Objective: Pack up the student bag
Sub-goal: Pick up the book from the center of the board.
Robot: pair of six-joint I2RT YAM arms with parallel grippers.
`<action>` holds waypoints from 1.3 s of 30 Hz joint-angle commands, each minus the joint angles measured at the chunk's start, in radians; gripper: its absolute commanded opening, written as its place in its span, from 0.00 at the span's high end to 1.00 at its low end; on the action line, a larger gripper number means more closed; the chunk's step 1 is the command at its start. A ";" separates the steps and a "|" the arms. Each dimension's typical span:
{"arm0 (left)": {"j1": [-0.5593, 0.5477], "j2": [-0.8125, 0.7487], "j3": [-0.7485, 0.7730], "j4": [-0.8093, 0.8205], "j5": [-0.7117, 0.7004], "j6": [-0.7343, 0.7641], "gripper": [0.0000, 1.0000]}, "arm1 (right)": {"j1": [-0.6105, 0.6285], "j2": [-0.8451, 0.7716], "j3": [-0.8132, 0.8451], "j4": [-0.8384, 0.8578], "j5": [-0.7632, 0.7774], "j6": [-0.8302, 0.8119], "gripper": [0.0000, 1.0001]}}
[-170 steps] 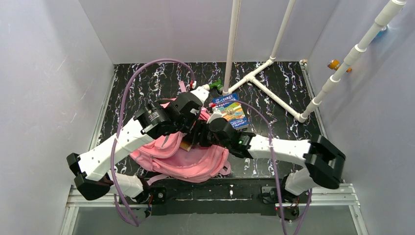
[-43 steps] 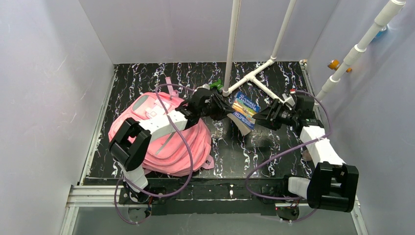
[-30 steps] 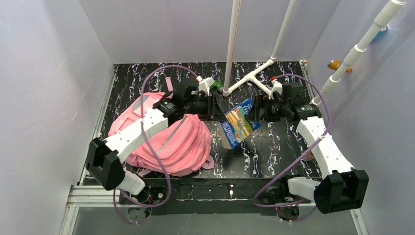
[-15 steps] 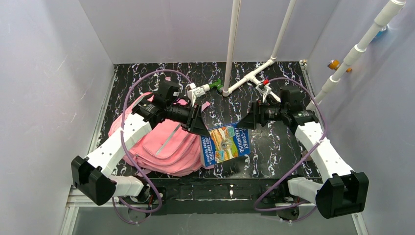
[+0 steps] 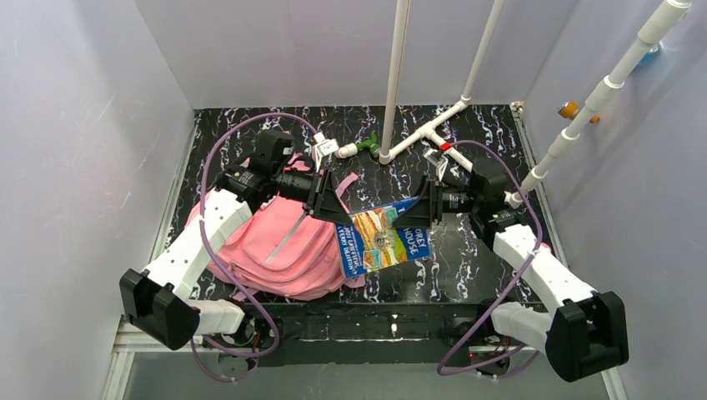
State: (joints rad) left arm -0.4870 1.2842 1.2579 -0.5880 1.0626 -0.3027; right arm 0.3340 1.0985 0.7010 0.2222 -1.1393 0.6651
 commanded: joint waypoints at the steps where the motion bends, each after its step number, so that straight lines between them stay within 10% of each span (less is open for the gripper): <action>1: 0.013 -0.048 0.030 0.030 0.113 0.002 1.00 | 0.003 -0.064 -0.003 0.148 -0.054 0.076 0.21; 14: 0.037 -0.054 -0.004 0.000 0.065 0.039 1.00 | 0.005 -0.156 -0.092 0.376 -0.037 0.265 0.50; 18: 0.037 -0.041 -0.003 -0.023 -0.008 0.030 1.00 | 0.005 -0.150 -0.102 0.375 -0.031 0.272 0.75; 22: 0.039 -0.014 0.021 -0.111 -0.189 0.022 0.71 | 0.005 -0.143 -0.096 0.339 -0.006 0.264 0.98; 27: 0.039 0.002 0.087 -0.253 -0.446 0.031 0.22 | 0.005 -0.127 -0.009 -0.055 0.153 0.059 0.99; 34: 0.000 -0.031 0.128 -0.363 -0.712 0.002 0.09 | -0.012 -0.087 0.092 -0.308 0.286 -0.016 0.99; 39: -0.234 -0.072 0.100 -0.389 -1.140 0.001 0.10 | -0.060 -0.087 0.133 -0.432 0.412 -0.020 0.99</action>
State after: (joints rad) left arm -0.5632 1.2716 1.3674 -0.9077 0.2752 -0.3008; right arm 0.3080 1.0256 0.7464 -0.1196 -0.8185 0.6636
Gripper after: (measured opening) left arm 0.906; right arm 0.365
